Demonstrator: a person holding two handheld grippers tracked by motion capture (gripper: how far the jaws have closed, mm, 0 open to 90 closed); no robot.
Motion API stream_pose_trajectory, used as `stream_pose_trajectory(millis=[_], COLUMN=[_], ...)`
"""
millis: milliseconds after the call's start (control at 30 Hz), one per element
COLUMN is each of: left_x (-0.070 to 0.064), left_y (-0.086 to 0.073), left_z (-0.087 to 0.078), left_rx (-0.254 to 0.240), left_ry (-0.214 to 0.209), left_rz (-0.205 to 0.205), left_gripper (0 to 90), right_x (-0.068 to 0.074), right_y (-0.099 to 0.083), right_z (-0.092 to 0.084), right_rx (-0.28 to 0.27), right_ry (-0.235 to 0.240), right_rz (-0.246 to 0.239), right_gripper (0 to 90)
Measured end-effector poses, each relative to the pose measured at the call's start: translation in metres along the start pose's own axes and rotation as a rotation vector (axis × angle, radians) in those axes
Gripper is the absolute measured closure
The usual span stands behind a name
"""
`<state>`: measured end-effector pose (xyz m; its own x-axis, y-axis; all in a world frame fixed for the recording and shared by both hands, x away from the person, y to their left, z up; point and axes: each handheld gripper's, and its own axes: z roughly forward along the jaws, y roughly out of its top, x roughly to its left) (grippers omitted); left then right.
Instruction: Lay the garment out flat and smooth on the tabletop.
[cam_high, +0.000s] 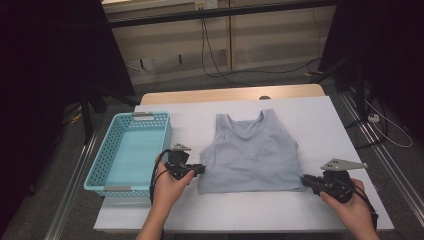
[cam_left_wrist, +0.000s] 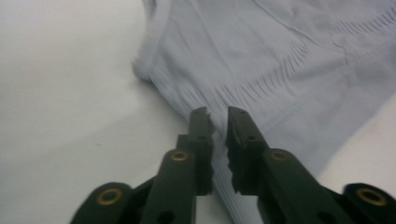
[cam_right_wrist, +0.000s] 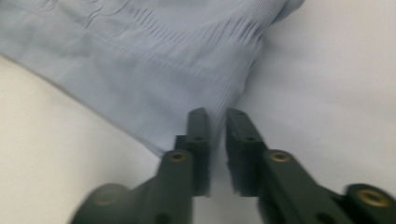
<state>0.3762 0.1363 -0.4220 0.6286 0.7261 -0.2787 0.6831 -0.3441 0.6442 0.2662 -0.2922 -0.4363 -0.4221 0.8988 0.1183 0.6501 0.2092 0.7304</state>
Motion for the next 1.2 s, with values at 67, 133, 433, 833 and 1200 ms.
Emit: stream_pose_trajectory(millis=[67, 133, 433, 833, 1200], left_x=[0.000, 0.000, -0.001, 0.004, 0.008], left_y=[0.001, 0.003, 0.014, 0.032, 0.030], left_z=[-0.001, -0.001, 0.003, 0.013, 0.011], left_rx=[-0.017, -0.011, -0.042, -0.062, -0.065], left_ry=[-0.012, -0.014, -0.010, -0.004, 0.001], left_rz=[0.002, 0.022, 0.058, 0.095, 0.093], left_gripper=[69.7, 63.9, 42.4, 24.5, 17.7], right_x=[0.000, 0.001, 0.019, 0.038, 0.079], right_y=[0.001, 0.003, 0.015, 0.038, 0.063], right_z=[0.000, 0.000, 0.007, 0.025, 0.056], right_rx=[-0.022, -0.036, -0.083, -0.091, -0.084], right_ry=[-0.011, -0.010, 0.024, 0.077, 0.184], right_rz=[0.004, -0.002, -0.025, -0.063, -0.166], right_gripper=[61.4, 54.7, 32.8, 20.8, 18.5])
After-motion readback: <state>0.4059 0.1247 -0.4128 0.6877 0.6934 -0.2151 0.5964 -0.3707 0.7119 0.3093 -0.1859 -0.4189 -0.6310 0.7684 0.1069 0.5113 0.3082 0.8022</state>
